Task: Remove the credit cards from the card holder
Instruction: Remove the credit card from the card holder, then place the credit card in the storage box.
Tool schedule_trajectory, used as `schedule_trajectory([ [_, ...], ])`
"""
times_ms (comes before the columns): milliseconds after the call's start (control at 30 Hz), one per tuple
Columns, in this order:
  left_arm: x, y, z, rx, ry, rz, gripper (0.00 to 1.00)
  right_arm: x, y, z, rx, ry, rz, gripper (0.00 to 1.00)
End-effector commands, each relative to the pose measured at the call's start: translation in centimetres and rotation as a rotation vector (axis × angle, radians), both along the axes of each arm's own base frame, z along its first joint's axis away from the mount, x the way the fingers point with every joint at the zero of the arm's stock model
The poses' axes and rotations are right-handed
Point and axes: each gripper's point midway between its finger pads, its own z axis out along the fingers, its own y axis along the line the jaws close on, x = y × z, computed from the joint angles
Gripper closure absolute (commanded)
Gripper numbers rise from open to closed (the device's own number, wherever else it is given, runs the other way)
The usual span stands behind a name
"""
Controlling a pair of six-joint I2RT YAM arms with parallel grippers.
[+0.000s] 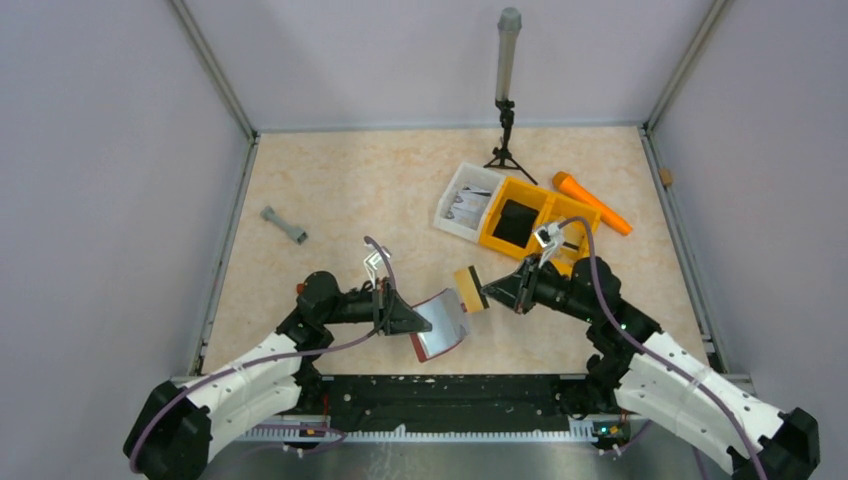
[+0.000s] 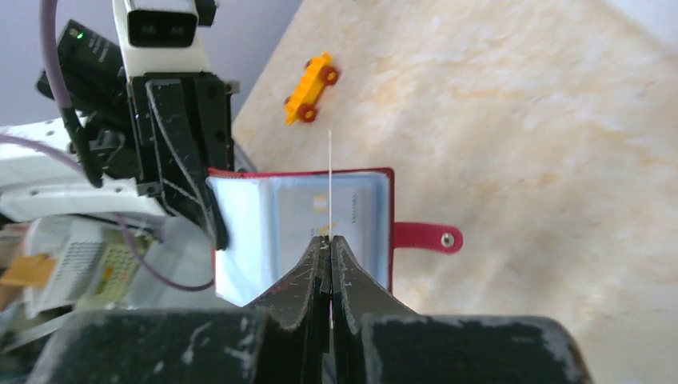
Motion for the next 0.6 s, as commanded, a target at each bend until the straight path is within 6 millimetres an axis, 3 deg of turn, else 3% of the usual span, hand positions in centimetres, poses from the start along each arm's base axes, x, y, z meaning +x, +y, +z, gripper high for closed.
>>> schedule_trajectory([
  [0, 0.9, 0.2, 0.6, 0.031, -0.078, 0.026, 1.00, 3.1, -3.3, 1.7, -0.179, -0.168, -0.181, 1.00],
  [200, 2.5, 0.4, -0.9, 0.135, -0.056, 0.094, 1.00, 6.0, -6.4, 2.4, -0.455, -0.270, -0.290, 1.00],
  [333, 2.5, 0.1, -0.1, 0.126, -0.069, 0.073, 1.00, 8.1, -8.1, 1.9, -0.701, -0.376, -0.279, 1.00],
  [567, 2.4, -0.4, 1.1, 0.143, -0.085, 0.010, 1.00, 12.6, -13.0, 1.5, -1.190, -0.592, -0.324, 1.00],
])
